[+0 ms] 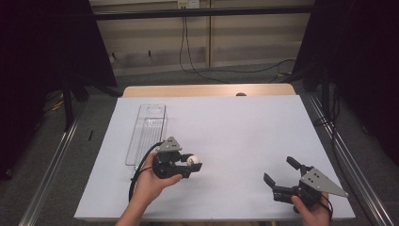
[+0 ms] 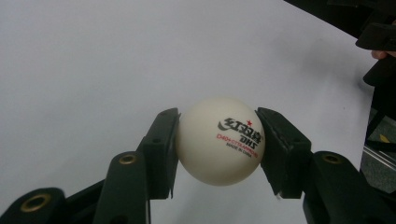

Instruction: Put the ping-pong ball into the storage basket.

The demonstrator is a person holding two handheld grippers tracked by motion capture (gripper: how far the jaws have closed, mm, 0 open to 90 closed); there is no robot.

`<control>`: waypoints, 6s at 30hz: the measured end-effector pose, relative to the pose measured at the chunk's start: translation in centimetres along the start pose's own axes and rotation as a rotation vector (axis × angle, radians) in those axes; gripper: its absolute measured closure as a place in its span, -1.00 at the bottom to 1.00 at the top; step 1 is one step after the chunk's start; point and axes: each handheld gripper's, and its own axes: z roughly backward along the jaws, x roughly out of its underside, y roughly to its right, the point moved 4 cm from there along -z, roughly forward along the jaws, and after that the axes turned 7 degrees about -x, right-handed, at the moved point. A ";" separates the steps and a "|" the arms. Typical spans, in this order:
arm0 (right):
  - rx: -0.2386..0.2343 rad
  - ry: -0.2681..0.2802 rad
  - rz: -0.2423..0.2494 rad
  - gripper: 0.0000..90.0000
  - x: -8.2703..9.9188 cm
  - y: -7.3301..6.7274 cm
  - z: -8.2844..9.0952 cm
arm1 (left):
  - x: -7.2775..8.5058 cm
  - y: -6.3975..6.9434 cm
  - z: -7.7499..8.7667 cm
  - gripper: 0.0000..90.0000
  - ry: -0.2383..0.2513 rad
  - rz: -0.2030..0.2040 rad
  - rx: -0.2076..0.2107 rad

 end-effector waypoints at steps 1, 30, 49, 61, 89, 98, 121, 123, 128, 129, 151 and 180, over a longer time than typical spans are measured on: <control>-0.002 -0.001 -0.001 -0.96 0.0 0.0 0.0 | -0.1 -0.1 0.1 0.14 0.003 -0.004 0.001; 0.004 0.004 -0.004 -0.96 -0.1 0.1 0.0 | -0.8 -0.9 1.3 0.14 0.018 0.037 -0.022; 0.001 0.007 -0.001 -0.96 -0.2 0.0 -0.1 | -1.0 -1.9 2.0 0.14 0.031 0.049 -0.054; -0.003 0.004 0.004 -0.96 -0.2 0.0 -0.1 | -1.1 -2.4 2.4 0.13 0.033 0.069 -0.059; -0.004 0.008 0.004 -0.96 -0.2 0.0 -0.2 | -1.0 -4.0 3.4 0.14 0.044 0.089 -0.107; -0.005 0.006 0.002 -0.96 -0.2 0.0 -0.1 | -1.1 -4.3 3.8 0.14 0.045 0.086 -0.114; -0.007 0.007 0.004 -0.96 -0.2 0.0 -0.1 | -1.1 -5.3 4.2 0.14 0.048 0.093 -0.139; -0.005 0.007 0.004 -0.96 -0.2 0.0 -0.1 | -1.1 -5.3 4.3 0.14 0.049 0.096 -0.143; -0.004 0.007 0.003 -0.96 -0.2 0.0 -0.2 | -1.2 -5.4 4.5 0.14 0.057 0.103 -0.148; -0.005 0.007 0.004 -0.96 -0.2 0.0 -0.1 | -1.2 -5.5 4.6 0.14 0.051 0.096 -0.147; -0.008 0.009 0.003 -0.96 -0.2 0.0 -0.1 | -1.1 -6.1 5.1 0.14 0.055 0.113 -0.154; -0.013 0.010 0.003 -0.96 -0.2 0.0 -0.1 | -0.7 -7.4 6.0 0.14 0.055 0.132 -0.177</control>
